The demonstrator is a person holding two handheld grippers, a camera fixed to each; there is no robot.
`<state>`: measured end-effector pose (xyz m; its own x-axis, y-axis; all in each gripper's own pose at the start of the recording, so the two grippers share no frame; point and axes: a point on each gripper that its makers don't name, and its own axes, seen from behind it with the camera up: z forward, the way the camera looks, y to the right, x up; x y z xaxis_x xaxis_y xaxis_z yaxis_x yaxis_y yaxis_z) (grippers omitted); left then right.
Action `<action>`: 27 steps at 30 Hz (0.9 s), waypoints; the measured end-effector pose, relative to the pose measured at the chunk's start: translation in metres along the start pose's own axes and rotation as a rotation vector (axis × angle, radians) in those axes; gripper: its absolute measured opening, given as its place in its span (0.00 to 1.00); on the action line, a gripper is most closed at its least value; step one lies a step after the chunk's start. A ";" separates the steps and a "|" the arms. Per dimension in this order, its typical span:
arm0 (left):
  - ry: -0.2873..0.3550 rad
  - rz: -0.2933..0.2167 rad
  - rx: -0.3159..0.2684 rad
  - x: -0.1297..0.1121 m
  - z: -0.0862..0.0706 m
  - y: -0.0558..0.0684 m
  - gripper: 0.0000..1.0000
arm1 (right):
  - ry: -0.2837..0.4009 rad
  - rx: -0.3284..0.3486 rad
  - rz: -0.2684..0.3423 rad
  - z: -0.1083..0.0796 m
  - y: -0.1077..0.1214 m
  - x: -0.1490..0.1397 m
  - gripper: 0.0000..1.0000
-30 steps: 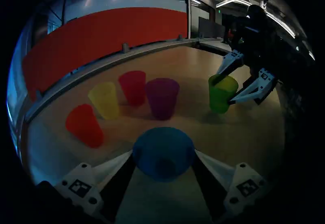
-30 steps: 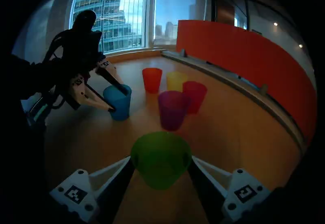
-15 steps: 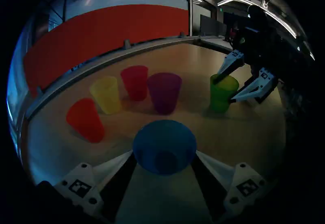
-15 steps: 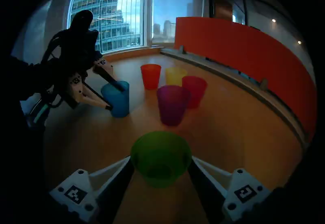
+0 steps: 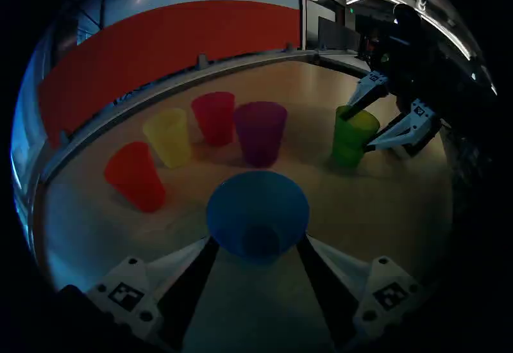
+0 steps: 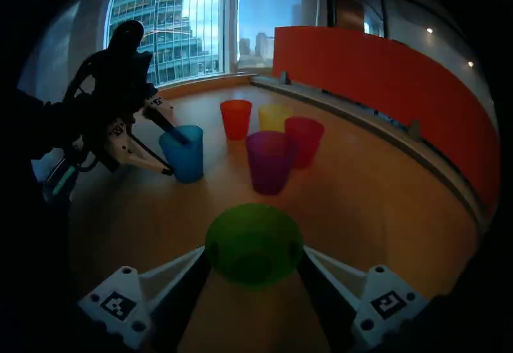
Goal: Pour water
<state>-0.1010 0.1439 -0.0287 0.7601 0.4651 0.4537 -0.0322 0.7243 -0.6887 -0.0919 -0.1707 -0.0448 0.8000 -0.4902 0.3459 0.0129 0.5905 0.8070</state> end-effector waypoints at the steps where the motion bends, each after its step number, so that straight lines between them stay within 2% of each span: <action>1: -0.002 -0.001 0.001 -0.001 -0.001 0.000 0.89 | -0.003 -0.003 0.002 0.000 0.001 -0.001 0.92; 5: -0.010 -0.005 0.006 -0.005 -0.006 -0.001 0.89 | -0.006 -0.021 0.011 -0.002 0.004 -0.005 1.00; 12: -0.008 -0.020 0.025 -0.009 -0.017 -0.005 0.91 | 0.009 -0.033 0.039 -0.012 0.004 -0.010 1.00; 21: 0.014 -0.051 0.057 -0.016 -0.037 -0.010 0.91 | 0.027 -0.082 0.063 -0.034 0.010 -0.019 1.00; 27: 0.039 -0.085 0.097 -0.021 -0.052 -0.019 0.91 | 0.047 -0.116 0.087 -0.051 0.013 -0.022 1.00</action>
<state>-0.0829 0.0943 -0.0545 0.7876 0.3811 0.4843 -0.0279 0.8071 -0.5897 -0.0789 -0.1192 -0.0666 0.8282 -0.4049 0.3874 0.0090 0.7009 0.7132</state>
